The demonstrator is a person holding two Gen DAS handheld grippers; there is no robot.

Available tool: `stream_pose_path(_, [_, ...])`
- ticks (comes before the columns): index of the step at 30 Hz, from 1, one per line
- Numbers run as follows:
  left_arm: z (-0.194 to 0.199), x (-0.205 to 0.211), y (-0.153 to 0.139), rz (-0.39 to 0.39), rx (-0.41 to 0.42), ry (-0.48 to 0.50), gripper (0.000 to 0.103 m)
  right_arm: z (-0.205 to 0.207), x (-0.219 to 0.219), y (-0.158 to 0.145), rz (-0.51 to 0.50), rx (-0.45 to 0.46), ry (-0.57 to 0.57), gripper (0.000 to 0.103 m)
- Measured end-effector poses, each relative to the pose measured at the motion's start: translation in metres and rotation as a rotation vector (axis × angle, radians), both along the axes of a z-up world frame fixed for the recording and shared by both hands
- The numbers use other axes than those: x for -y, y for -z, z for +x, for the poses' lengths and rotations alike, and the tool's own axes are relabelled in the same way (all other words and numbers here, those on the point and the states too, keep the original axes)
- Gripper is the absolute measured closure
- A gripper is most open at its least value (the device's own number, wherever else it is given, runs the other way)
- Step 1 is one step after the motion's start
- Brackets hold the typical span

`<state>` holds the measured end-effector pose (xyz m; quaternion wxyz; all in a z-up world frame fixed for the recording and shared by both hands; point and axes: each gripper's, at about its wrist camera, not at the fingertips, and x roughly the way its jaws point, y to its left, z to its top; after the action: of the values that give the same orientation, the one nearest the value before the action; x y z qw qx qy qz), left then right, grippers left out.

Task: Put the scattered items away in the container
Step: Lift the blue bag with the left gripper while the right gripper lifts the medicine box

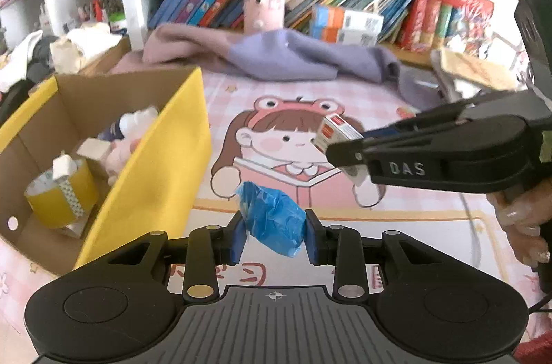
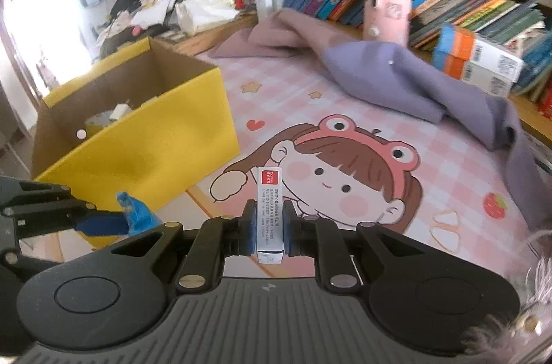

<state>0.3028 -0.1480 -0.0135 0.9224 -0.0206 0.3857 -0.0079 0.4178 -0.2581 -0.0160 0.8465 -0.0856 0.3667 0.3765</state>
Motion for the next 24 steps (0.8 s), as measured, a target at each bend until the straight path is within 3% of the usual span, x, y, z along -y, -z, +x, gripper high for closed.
stream_pose_path(10, [-0.041,-0.005,-0.030,-0.068,0.086,0.148,0.071,-0.065,0.024,-0.027,0.011,0.010,0.115,0.089])
stream_pose_path(24, [-0.113,-0.051,-0.042,-0.073,0.145,0.311,0.071,-0.180,0.018,-0.038,0.024,0.025,0.344,0.089])
